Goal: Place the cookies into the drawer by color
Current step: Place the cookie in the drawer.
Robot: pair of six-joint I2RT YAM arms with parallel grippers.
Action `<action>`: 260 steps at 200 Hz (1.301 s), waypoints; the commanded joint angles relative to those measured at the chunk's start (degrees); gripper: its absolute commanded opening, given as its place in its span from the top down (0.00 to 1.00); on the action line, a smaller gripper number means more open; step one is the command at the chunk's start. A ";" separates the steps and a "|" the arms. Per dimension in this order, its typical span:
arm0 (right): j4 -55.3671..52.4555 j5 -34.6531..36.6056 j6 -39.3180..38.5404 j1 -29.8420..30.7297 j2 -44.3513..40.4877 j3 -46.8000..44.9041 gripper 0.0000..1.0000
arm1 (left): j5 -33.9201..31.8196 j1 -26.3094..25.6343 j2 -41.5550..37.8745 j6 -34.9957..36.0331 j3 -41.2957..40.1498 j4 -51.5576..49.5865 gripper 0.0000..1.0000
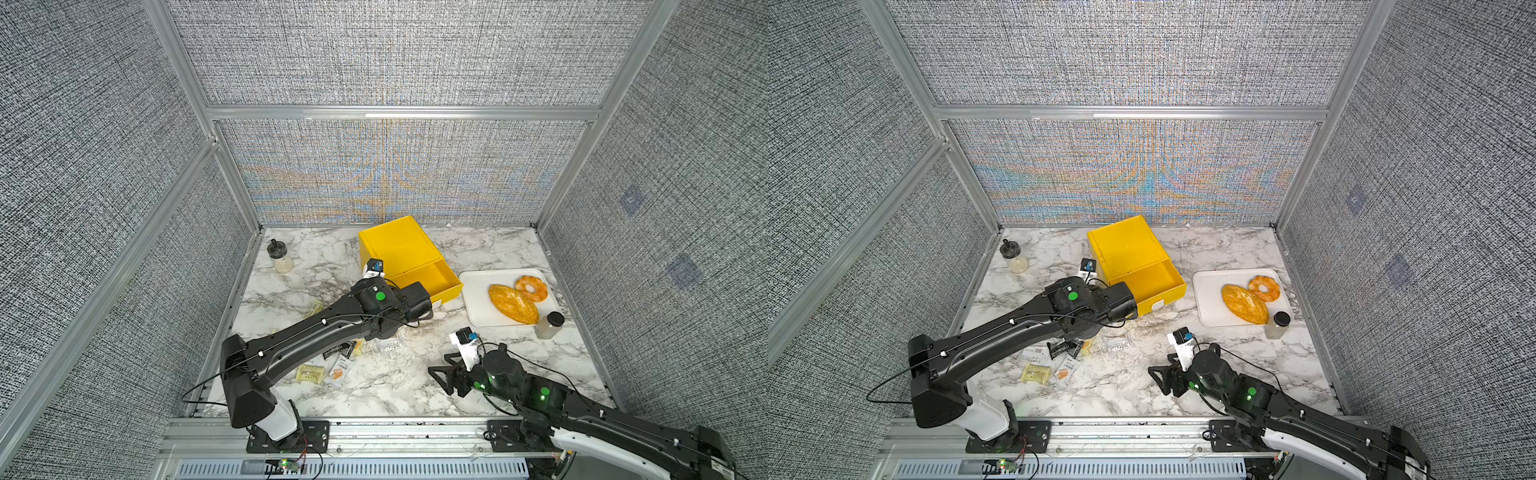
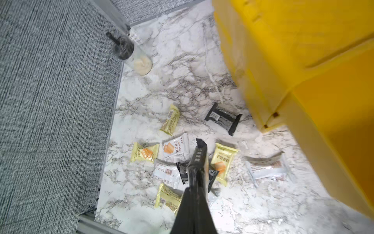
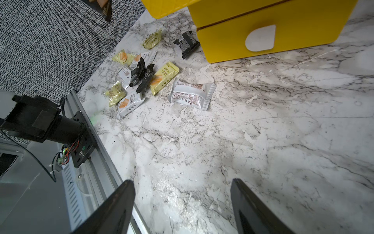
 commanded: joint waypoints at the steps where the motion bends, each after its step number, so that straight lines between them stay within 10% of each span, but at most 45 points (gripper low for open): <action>1: 0.66 0.26 0.24 0.07 0.02 0.52 0.21 | 0.02 -1.66 0.77 4.99 4.77 -0.38 1.00; 116: 2.22 -0.03 0.47 0.08 1.78 0.02 0.20 | 12.03 -3.34 10.50 25.61 23.14 17.49 1.00; 191: 1.98 -0.11 0.61 0.00 1.51 0.17 0.20 | 10.55 2.13 11.82 20.88 16.96 19.18 1.00; 230: 2.41 -1.66 0.14 0.07 1.93 0.31 0.16 | 11.78 5.46 3.37 18.03 4.30 23.45 0.73; 260: 3.06 -2.90 -0.17 0.13 3.48 0.60 0.11 | 13.04 7.02 -4.83 17.40 -5.55 27.76 0.25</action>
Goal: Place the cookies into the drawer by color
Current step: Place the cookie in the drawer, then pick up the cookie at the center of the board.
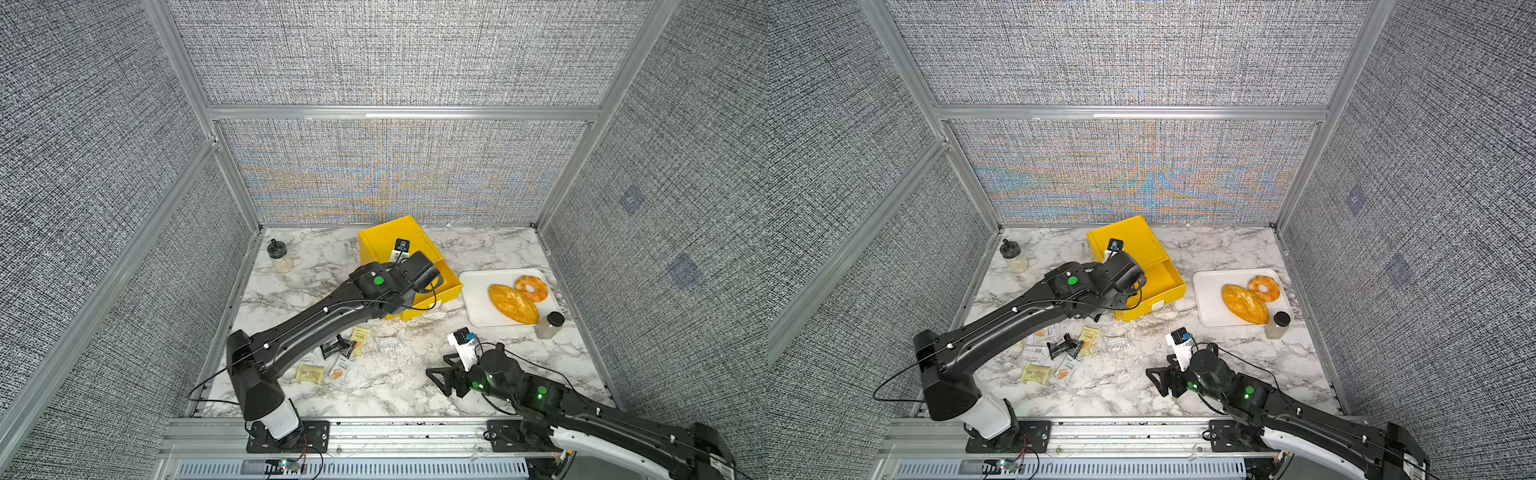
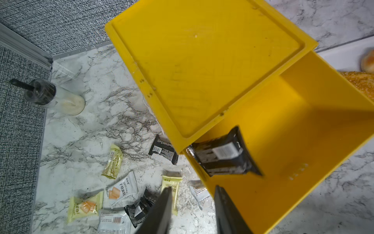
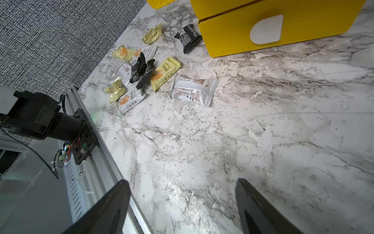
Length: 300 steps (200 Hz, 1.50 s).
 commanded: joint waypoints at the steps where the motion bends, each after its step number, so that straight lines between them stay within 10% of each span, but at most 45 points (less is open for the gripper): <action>1: 2.15 -1.39 -0.59 0.13 1.08 0.56 0.11 | 1.67 1.21 -4.87 -1.51 -5.30 4.83 0.24; 57: 2.75 -0.15 -1.90 3.94 5.35 3.60 0.11 | 1.15 2.60 -20.64 -5.22 -21.11 6.46 0.01; 128: 4.80 11.36 -3.55 14.78 17.59 11.40 0.20 | 5.25 9.89 -39.72 -12.34 -45.60 11.22 0.01; 180: 7.27 16.54 -0.50 18.07 33.59 20.83 0.43 | 12.79 19.62 -42.47 -11.90 -54.99 17.48 0.01; 300: 5.44 19.68 10.87 15.24 67.82 50.08 0.42 | 26.99 39.35 -47.71 -9.93 -62.29 23.70 0.01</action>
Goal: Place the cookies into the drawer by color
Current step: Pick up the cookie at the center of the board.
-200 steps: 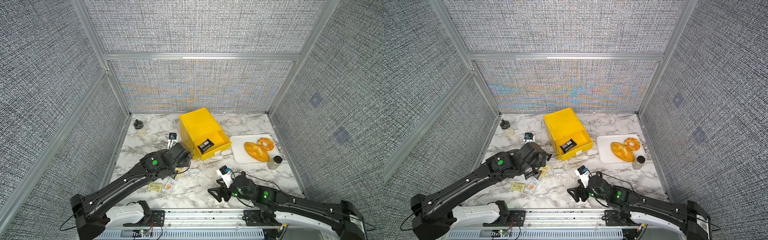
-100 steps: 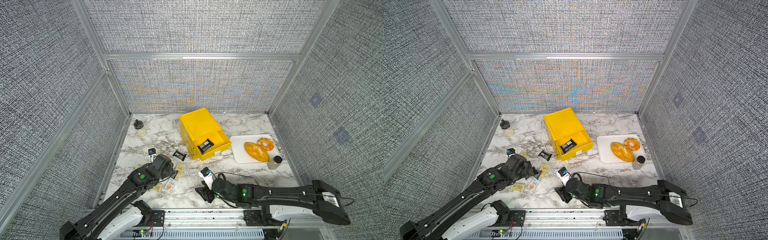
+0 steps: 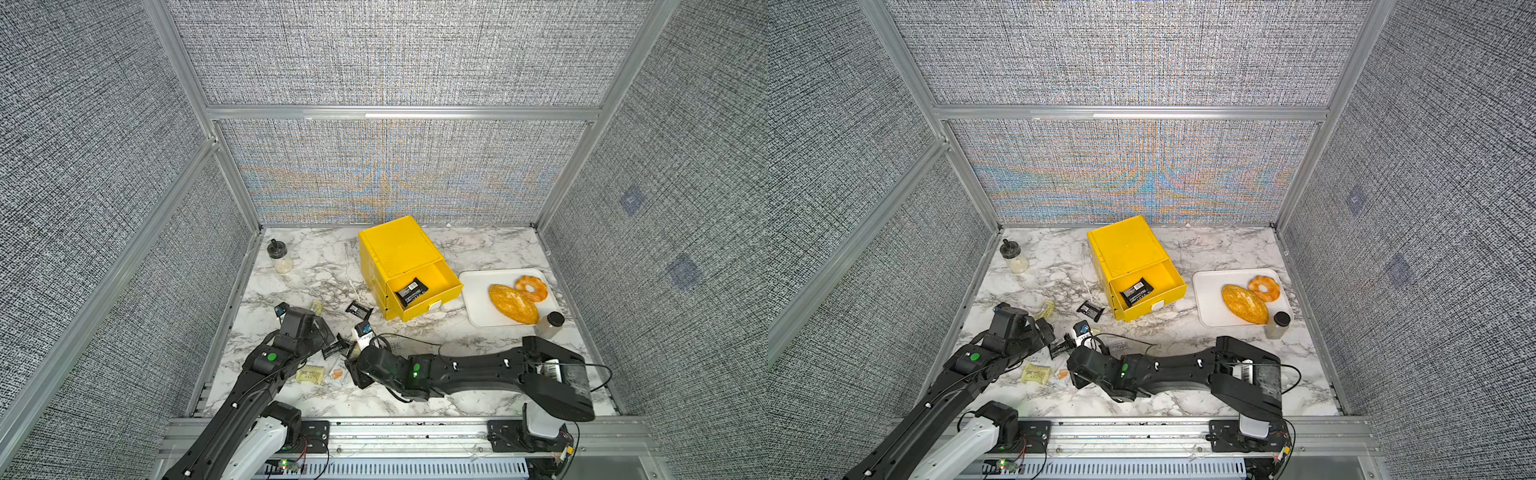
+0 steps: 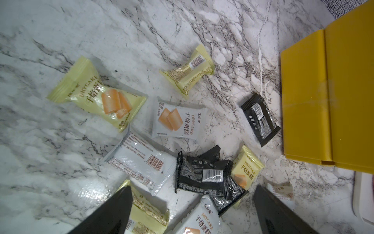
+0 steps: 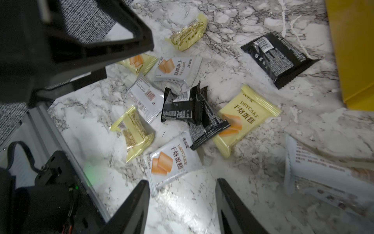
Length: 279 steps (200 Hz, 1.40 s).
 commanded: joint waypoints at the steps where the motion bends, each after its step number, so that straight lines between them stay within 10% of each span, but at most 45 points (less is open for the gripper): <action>1: -1.32 -0.01 1.74 -1.91 2.51 2.33 0.42 | 3.21 1.55 -0.52 1.55 -0.21 1.28 0.01; 129: -7.07 -6.97 -18.55 -4.50 13.73 17.48 0.39 | 1.98 5.57 -6.34 1.41 -2.47 -1.60 0.01; 279: -8.09 -30.55 -17.85 -12.58 23.25 26.40 0.66 | 0.77 7.31 -10.50 -0.27 -3.33 -4.08 0.01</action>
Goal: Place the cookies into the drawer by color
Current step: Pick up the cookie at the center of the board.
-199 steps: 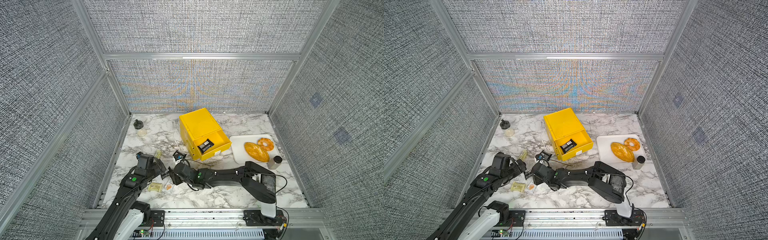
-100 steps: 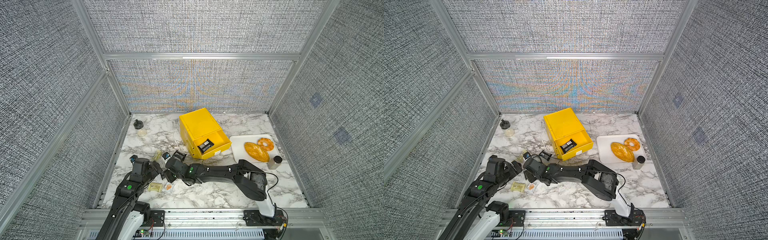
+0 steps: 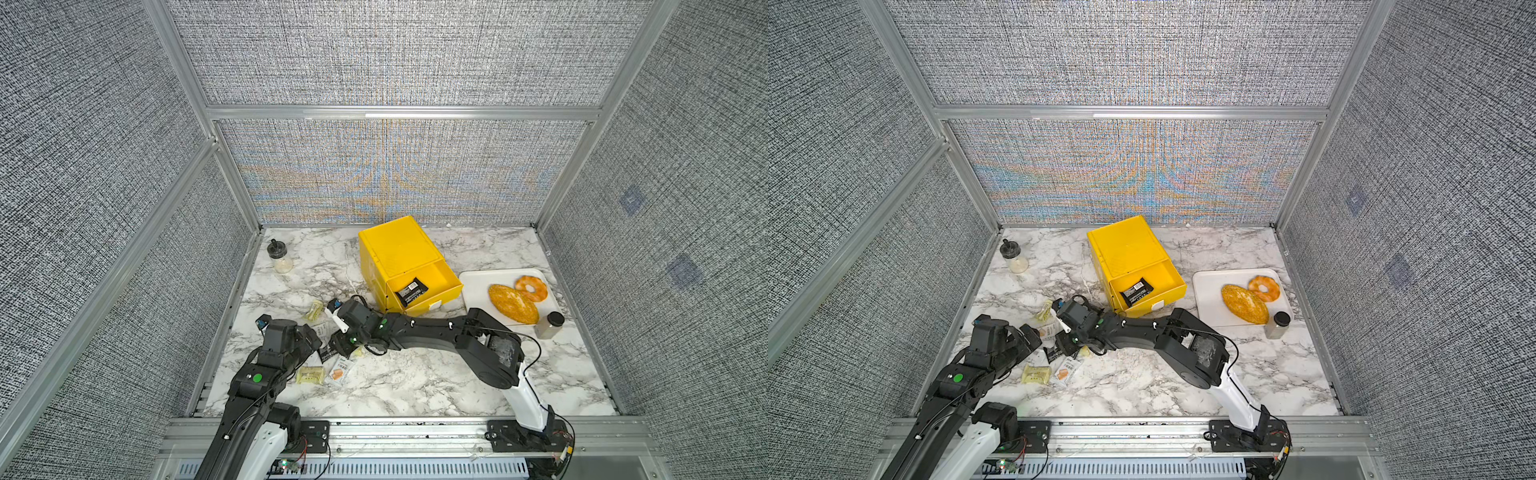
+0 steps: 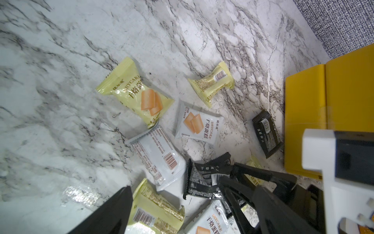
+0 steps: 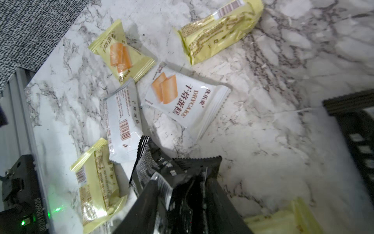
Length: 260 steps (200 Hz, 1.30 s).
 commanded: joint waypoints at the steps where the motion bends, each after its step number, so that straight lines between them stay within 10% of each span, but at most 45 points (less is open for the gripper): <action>1: 0.41 -3.39 0.15 -0.13 1.08 1.10 0.66 | -0.12 0.09 0.12 0.23 -0.05 0.31 0.01; 82: 2.85 -1.13 1.16 0.35 -7.32 -3.80 0.90 | 0.99 0.18 -0.78 0.47 0.11 0.38 0.01; 188: -3.49 11.62 -0.83 0.77 -32.73 -12.62 0.93 | 7.15 0.18 -1.07 2.85 -0.63 4.25 0.01; 260: -7.26 16.38 -3.00 -9.54 -51.97 -20.71 0.93 | 14.90 -0.06 9.58 4.95 0.22 10.83 0.04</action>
